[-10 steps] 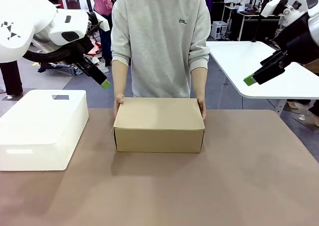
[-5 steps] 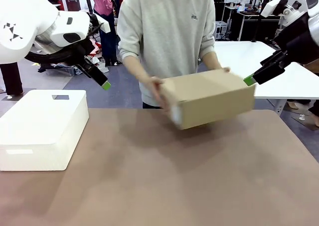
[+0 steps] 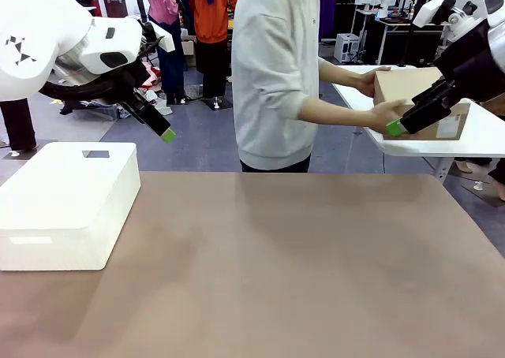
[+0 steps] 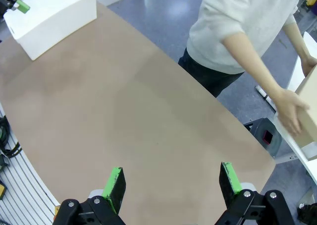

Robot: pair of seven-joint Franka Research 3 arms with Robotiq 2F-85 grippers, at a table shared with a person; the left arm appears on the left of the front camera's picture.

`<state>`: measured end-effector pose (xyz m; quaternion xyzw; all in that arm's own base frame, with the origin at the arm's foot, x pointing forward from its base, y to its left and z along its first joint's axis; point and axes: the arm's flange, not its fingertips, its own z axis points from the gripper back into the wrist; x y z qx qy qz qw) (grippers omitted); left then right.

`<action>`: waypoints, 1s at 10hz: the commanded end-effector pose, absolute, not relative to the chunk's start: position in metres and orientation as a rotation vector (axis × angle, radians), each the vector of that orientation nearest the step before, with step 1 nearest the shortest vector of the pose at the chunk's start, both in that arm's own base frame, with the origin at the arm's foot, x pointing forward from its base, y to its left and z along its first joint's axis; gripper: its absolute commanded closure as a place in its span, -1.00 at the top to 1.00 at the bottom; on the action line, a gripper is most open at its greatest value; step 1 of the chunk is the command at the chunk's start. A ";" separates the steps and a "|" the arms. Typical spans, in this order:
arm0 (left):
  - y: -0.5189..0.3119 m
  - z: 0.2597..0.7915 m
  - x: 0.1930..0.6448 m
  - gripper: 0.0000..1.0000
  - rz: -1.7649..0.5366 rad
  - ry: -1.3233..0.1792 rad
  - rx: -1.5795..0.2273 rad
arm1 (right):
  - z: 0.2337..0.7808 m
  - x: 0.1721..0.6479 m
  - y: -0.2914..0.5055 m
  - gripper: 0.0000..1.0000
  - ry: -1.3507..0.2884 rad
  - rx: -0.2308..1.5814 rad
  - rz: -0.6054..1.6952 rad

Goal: Pack the shoes into the box.
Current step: Press down on the lid of the Shoes Box.

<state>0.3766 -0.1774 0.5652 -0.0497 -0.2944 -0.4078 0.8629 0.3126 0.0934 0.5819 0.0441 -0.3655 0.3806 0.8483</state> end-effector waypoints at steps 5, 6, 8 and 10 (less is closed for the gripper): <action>-0.177 0.568 0.378 1.00 -0.844 -0.610 -0.104 | 0.582 0.314 0.091 1.00 -0.770 0.095 0.800; -0.177 0.568 0.378 1.00 -0.844 -0.610 -0.104 | 0.582 0.314 0.091 1.00 -0.770 0.095 0.800; -0.177 0.568 0.378 1.00 -0.844 -0.610 -0.104 | 0.582 0.314 0.091 1.00 -0.770 0.095 0.800; -0.177 0.568 0.378 1.00 -0.844 -0.610 -0.104 | 0.582 0.314 0.091 1.00 -0.770 0.095 0.800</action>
